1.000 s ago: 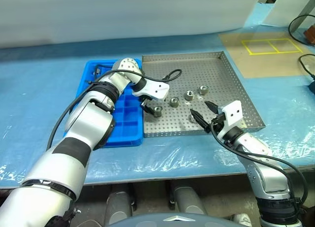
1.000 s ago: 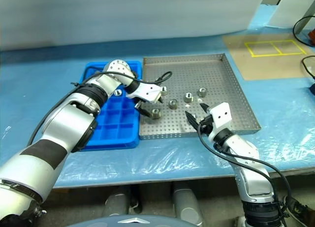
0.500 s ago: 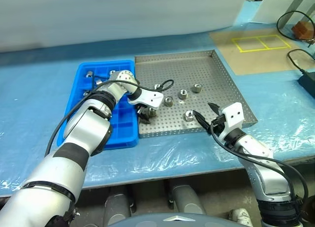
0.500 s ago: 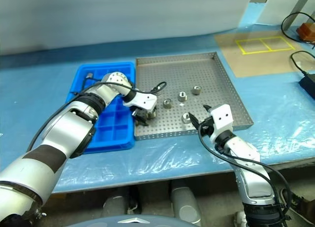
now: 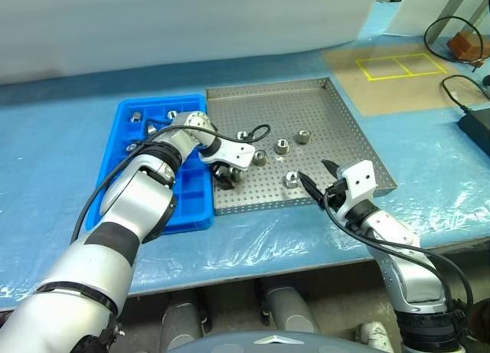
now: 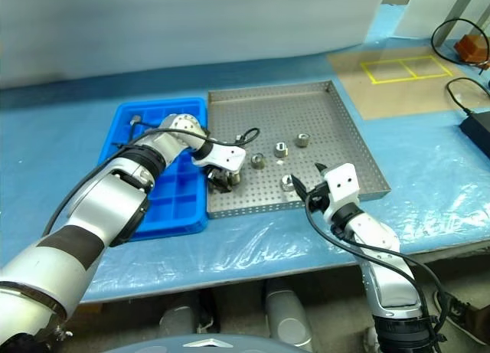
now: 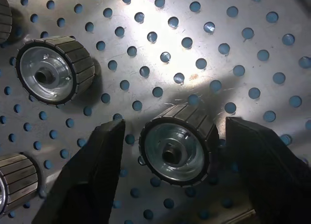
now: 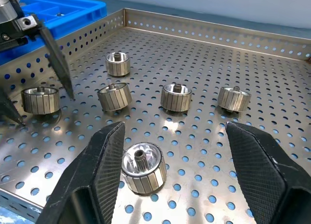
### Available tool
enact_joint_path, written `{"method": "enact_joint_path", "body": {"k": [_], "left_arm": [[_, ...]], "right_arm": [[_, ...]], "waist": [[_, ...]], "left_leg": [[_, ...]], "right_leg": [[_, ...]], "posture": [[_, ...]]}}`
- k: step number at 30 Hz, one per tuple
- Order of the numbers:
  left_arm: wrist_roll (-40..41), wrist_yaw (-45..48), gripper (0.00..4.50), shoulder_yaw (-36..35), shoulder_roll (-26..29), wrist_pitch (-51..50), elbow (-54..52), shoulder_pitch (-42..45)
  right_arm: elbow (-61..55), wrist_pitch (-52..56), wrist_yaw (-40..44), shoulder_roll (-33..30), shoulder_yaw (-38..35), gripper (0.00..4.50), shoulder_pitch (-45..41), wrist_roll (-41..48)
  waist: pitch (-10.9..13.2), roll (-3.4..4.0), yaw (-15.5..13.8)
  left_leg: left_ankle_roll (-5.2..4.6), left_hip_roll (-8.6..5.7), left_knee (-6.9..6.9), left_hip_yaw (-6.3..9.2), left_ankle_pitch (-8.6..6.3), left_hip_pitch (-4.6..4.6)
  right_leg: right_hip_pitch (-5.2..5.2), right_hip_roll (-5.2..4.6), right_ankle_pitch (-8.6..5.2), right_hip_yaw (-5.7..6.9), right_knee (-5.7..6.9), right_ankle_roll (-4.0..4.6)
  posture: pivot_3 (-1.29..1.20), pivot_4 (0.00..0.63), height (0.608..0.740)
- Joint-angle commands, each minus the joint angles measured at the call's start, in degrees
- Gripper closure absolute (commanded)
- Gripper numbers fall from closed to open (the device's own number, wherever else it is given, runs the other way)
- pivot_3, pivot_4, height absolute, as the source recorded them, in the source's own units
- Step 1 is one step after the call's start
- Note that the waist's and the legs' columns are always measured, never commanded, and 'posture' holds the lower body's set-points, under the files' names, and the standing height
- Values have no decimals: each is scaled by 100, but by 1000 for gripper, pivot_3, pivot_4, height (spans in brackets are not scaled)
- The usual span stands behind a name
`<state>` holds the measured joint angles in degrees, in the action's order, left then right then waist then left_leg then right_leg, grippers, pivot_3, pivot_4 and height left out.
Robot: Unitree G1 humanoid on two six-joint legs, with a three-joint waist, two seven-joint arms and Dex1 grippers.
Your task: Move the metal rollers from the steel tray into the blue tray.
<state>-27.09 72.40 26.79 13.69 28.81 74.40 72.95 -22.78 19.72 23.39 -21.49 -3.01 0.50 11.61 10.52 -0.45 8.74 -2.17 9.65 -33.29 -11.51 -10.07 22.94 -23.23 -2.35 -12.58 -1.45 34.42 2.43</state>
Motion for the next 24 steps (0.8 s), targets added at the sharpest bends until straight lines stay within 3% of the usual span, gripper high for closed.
{"method": "enact_joint_path", "body": {"k": [1,7,10,18,24], "left_arm": [[-202,-171,2532,162,75,2,37,-89],[-116,258,2607,134,120,104,25,-116],[50,34,2607,-50,46,-8,-18,-74],[1403,673,2607,-1192,-29,-351,-473,249],[2226,1801,2607,-1704,658,-694,-1474,45]], "right_arm": [[-34,-134,-31,17,-46,1117,-27,-13],[19,-170,-38,23,-7,1117,-64,-61],[28,-182,-24,40,12,1117,-74,-58],[-14,-84,189,50,86,1117,-282,146],[-149,383,955,-230,201,1117,-951,791]], "waist": [[-1,1,8],[-1,2,32],[-1,2,81],[-2,5,95],[3,9,73]], "left_leg": [[-1,-1,-1,1,-1,-2],[-3,-1,0,2,-2,-14],[-5,-1,4,4,-3,-10],[-52,-4,6,11,-8,37],[-58,-3,13,9,-10,33]], "right_leg": [[3,-1,0,0,-1,0],[15,-1,-1,1,-7,-2],[15,-1,-1,4,-14,-2],[13,-19,2,38,-64,2],[11,-27,2,42,-60,2]], "posture": [[-604,150,740],[-599,150,740],[-591,150,740],[-528,150,740],[-439,150,740]]}}
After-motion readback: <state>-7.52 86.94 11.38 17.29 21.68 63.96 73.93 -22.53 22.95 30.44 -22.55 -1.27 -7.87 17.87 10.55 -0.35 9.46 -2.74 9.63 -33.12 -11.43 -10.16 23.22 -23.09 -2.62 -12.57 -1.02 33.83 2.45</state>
